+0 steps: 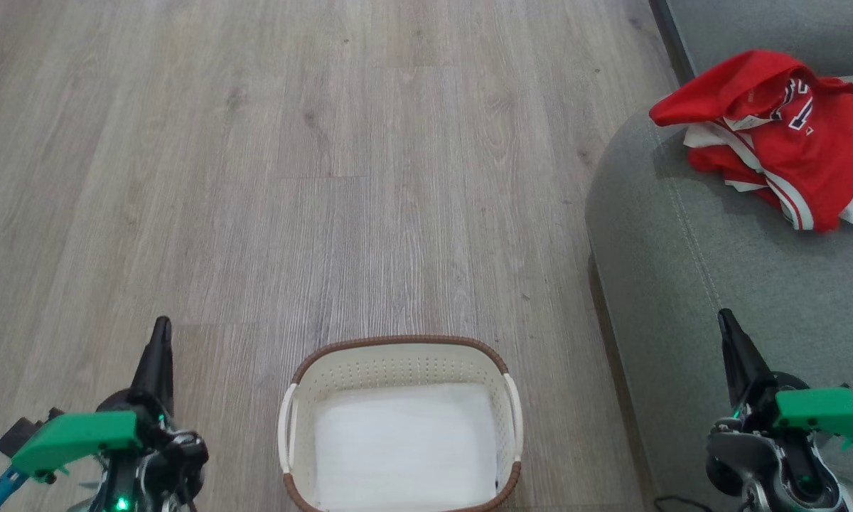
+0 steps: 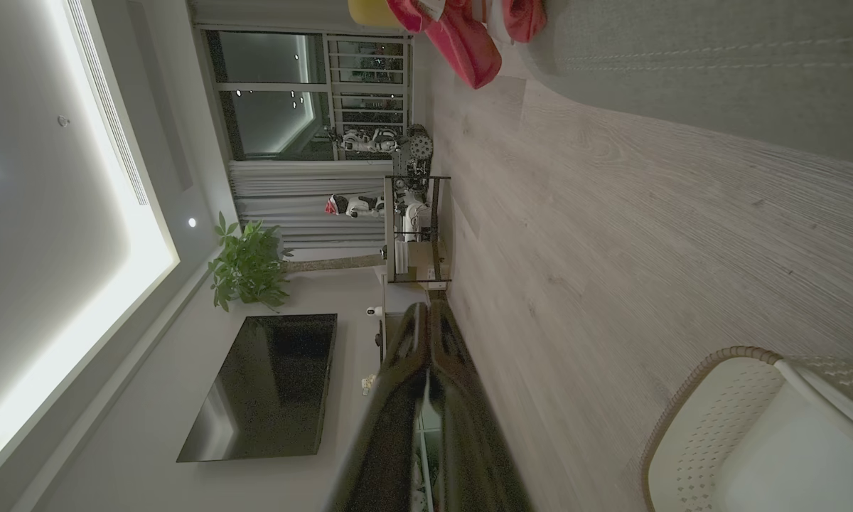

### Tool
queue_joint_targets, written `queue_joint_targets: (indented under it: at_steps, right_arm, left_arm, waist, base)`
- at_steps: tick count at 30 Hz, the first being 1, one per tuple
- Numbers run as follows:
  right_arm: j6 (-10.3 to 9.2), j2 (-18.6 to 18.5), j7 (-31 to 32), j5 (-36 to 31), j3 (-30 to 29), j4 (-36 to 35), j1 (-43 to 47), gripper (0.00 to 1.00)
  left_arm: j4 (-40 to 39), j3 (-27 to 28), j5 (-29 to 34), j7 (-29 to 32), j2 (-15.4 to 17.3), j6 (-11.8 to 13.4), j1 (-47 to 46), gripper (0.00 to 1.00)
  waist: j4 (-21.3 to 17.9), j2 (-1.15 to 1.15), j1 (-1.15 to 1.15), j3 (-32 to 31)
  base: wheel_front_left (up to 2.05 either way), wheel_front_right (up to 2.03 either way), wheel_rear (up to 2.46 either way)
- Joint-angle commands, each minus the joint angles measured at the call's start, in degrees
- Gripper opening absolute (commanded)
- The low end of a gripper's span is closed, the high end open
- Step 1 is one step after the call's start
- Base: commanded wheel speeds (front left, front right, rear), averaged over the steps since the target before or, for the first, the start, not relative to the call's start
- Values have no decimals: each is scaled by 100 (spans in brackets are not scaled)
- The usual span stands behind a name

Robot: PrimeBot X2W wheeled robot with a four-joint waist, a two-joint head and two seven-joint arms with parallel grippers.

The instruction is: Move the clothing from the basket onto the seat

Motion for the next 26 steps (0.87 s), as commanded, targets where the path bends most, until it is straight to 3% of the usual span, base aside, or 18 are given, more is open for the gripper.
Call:
queue_joint_targets:
  at_steps: [1,26]
  right_arm:
    - [47,-31,17,34,103,-223,-304,0]
    - [47,-31,16,34,104,-223,-304,0]
  left_arm:
    - [-157,211,-8,49,49,-37,-283,0]
    - [-157,211,-8,49,49,-37,-283,0]
  waist:
    - [0,0,0,0]
    - [0,0,0,0]
  base:
    - [0,0,0]
    - [0,0,0]
